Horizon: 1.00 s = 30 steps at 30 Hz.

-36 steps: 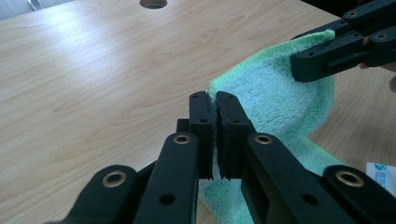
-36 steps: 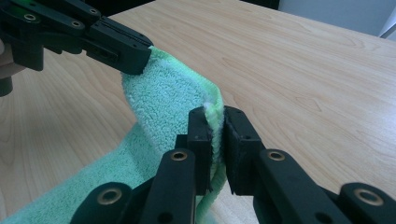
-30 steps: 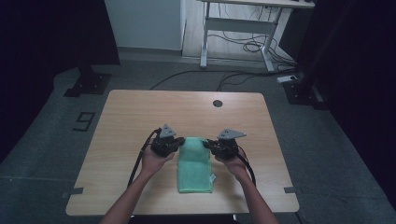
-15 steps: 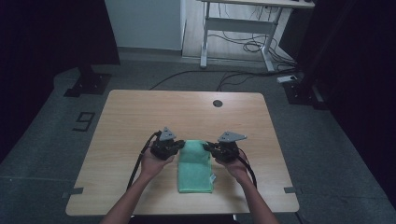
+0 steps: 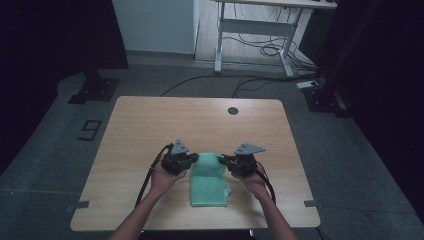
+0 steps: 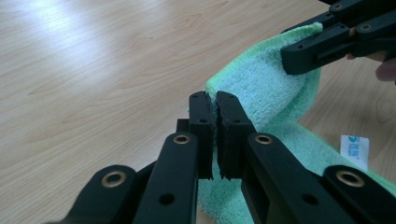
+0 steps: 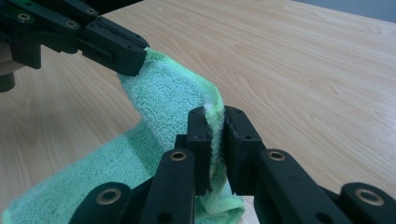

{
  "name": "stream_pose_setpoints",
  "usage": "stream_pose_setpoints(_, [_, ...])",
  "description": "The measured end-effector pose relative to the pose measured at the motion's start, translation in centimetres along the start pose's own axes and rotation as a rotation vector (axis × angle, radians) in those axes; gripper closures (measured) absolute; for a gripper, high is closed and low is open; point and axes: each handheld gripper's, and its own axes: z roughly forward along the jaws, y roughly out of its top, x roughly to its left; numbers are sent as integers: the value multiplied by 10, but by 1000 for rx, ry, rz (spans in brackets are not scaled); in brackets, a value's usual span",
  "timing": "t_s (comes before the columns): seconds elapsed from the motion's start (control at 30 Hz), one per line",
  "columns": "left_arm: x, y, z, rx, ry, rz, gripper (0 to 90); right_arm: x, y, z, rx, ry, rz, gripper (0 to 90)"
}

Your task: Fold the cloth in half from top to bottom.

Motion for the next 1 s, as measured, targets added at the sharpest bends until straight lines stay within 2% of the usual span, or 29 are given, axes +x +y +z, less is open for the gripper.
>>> stream_pose_setpoints(0.67, [-21,-21,-22,-25,-35,15,861,23,-11,-21,-45,58,-36,801])
stream_pose_setpoints(1.0, [-32,-35,-28,-24,-65,24,860,31,-24,-25,-36,79,-33,804])
